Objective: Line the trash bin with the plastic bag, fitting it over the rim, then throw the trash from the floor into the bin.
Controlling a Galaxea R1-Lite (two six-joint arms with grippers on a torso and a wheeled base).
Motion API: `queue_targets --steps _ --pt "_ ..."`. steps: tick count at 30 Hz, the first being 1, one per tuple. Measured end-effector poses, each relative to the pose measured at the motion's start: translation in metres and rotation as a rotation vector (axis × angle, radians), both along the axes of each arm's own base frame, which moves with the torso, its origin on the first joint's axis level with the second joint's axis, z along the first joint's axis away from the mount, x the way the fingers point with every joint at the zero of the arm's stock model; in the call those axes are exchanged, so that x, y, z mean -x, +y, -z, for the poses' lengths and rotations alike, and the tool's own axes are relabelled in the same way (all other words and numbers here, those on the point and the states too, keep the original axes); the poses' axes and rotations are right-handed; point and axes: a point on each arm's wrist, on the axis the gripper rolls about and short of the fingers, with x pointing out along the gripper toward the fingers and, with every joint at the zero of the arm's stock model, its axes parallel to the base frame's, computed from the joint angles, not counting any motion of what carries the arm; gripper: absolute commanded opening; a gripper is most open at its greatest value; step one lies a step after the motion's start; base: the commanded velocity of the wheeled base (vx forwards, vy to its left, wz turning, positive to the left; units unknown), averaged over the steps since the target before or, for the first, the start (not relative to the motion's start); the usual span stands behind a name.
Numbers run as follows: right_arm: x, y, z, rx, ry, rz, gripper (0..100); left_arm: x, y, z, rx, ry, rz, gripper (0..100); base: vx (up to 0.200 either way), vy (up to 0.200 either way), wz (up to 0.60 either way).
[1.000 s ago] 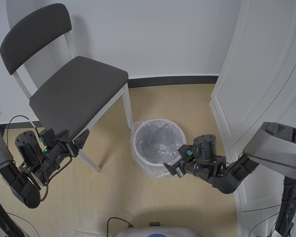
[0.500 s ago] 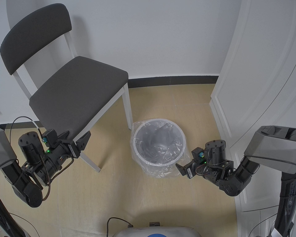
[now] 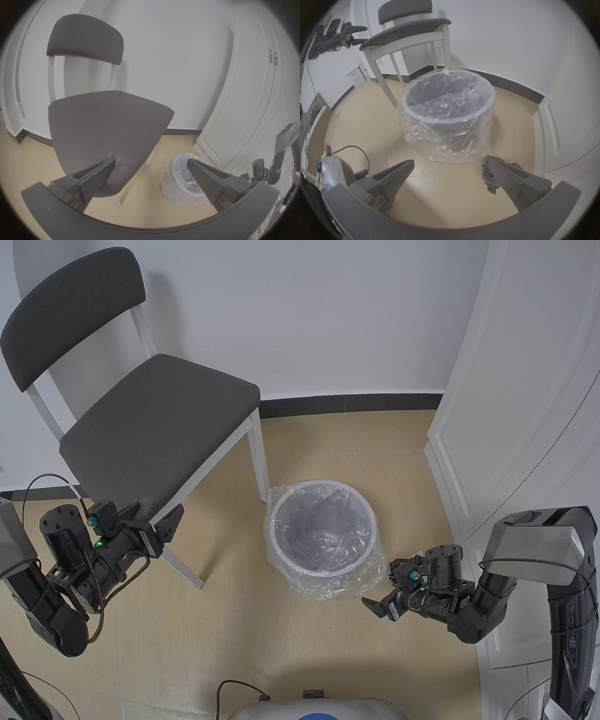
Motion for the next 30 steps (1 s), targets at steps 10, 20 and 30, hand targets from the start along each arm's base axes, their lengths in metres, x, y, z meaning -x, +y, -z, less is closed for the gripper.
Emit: queue_targets --steps 10,20,30 --pt "-0.042 -0.006 0.022 0.009 -0.057 -0.035 100 0.001 -0.001 0.001 -0.002 0.003 0.003 100 0.000 0.000 0.00" --pt "-0.068 -0.010 0.038 -0.023 -0.076 -0.042 0 0.002 -0.002 0.001 -0.003 0.007 0.008 100 0.000 0.000 0.00" --pt "-0.069 -0.008 0.047 -0.026 -0.036 -0.071 0 0.003 -0.004 0.002 -0.004 0.012 0.013 100 0.000 0.000 0.00"
